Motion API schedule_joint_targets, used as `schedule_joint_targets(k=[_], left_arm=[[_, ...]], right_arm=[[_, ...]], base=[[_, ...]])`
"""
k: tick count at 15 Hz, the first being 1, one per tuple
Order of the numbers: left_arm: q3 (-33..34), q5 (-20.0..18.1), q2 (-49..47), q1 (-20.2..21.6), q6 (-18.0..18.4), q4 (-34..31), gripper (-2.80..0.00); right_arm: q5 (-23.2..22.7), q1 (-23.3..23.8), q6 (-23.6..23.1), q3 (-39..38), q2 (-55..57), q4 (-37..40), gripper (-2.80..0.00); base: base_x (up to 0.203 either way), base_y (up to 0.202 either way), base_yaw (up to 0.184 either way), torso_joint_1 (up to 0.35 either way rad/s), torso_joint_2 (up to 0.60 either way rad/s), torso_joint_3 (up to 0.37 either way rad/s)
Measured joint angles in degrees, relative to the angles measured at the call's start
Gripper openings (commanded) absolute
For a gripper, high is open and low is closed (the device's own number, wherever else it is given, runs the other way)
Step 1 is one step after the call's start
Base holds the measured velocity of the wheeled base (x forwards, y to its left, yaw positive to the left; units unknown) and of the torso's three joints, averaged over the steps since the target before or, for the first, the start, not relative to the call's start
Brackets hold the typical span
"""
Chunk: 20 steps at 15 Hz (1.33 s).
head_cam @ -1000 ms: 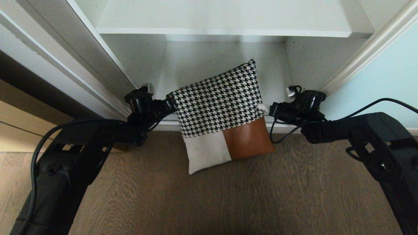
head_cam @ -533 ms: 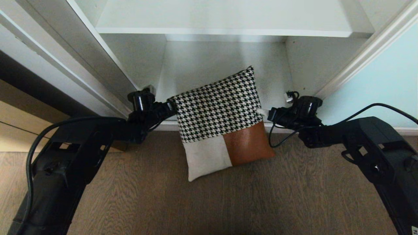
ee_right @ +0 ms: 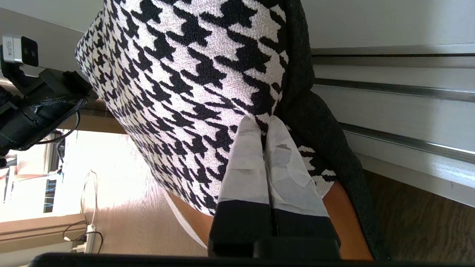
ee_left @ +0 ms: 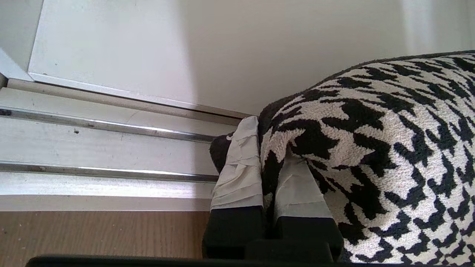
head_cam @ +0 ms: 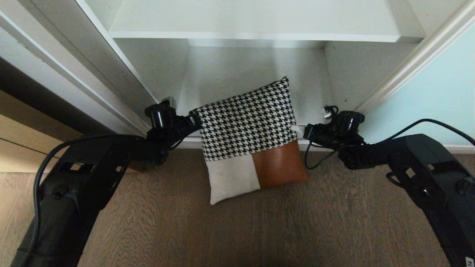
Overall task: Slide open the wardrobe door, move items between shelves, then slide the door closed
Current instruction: Place the pillow on the lower shelf
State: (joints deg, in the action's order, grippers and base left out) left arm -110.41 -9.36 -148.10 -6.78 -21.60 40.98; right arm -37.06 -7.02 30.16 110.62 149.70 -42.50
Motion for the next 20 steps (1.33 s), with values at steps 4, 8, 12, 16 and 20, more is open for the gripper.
schedule_joint_targets(k=[4,8,12,16,20], left_arm=[[0.05,0.02,-0.52,0.00,0.30,1.55,-2.80],[0.08,-0.17,-1.10,0.00,0.74,0.85,-2.80],[-0.06,-0.22,-1.24,-0.11,0.86,1.23,-2.80],[-0.09,-0.26,-1.26,-0.30,0.89,1.44,-2.80],[-0.20,-0.61,-1.26,-0.44,0.89,4.48,-2.80]], right_arm=[[-0.06,0.00,0.10,0.05,0.11,-0.06,-2.80],[-0.09,0.02,0.16,0.02,0.18,0.02,-2.80],[-0.12,0.09,0.18,0.00,0.17,-0.14,-2.80],[-0.15,0.09,0.12,-0.06,0.27,-0.15,-2.80],[-0.15,0.11,0.07,0.02,0.38,-0.15,-2.80]], base=[[0.000,0.000,0.000,0.000,0.00,0.000],[0.071,0.000,-0.001,0.000,0.00,0.001],[0.195,0.000,0.001,0.004,0.00,0.004],[0.194,0.000,0.000,0.003,0.00,0.004],[0.112,0.000,0.000,0.003,0.00,0.002]])
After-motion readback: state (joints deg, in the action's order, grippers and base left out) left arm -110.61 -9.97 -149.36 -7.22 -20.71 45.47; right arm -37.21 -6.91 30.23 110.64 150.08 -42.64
